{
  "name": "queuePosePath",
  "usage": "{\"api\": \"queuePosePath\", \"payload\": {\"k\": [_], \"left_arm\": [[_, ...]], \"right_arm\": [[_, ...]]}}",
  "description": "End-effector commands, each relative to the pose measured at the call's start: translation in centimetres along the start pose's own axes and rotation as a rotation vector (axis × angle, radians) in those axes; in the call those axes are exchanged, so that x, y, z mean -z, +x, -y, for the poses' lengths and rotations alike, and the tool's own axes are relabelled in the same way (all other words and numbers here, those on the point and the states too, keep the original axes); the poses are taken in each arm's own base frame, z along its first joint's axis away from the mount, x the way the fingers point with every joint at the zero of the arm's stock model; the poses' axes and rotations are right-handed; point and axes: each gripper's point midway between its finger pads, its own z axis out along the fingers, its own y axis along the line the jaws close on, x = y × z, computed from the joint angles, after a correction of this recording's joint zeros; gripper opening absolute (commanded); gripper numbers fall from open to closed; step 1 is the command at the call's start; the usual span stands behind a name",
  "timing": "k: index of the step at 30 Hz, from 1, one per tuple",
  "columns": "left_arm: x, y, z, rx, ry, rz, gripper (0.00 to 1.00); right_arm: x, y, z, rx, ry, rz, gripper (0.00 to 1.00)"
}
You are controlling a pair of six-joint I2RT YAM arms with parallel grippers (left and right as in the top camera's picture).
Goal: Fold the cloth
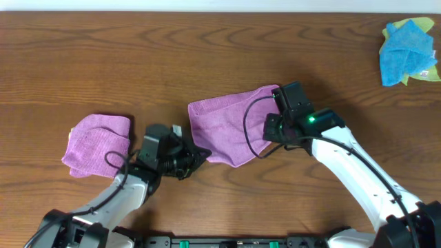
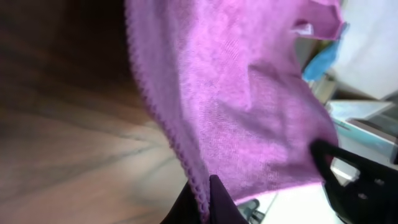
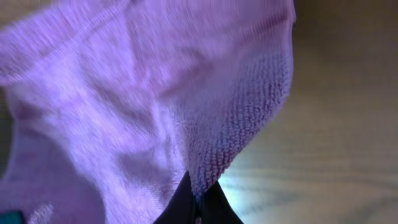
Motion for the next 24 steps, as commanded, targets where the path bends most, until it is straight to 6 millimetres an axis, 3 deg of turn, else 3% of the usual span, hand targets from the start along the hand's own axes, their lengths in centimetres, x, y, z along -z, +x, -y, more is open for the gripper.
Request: {"api": "queuePosePath", "payload": {"k": [1, 8, 16, 24], "left_arm": [[0.6, -1.9, 2.9, -0.085, -0.017, 0.080, 0.06], [2.1, -4.9, 5.5, -0.126, -0.098, 0.205, 0.06], [1.9, -7.4, 4.5, -0.076, -0.113, 0.241, 0.06], [0.5, -9.5, 5.5, -0.085, -0.108, 0.265, 0.06]], "right_arm": [[0.3, -0.8, -0.1, 0.005, 0.005, 0.042, 0.01], [0.4, -2.2, 0.2, -0.005, -0.005, 0.083, 0.01], [0.6, -4.2, 0.4, -0.017, -0.020, 0.148, 0.01], [-0.9, -5.8, 0.6, -0.007, -0.013, 0.180, 0.01]]}}
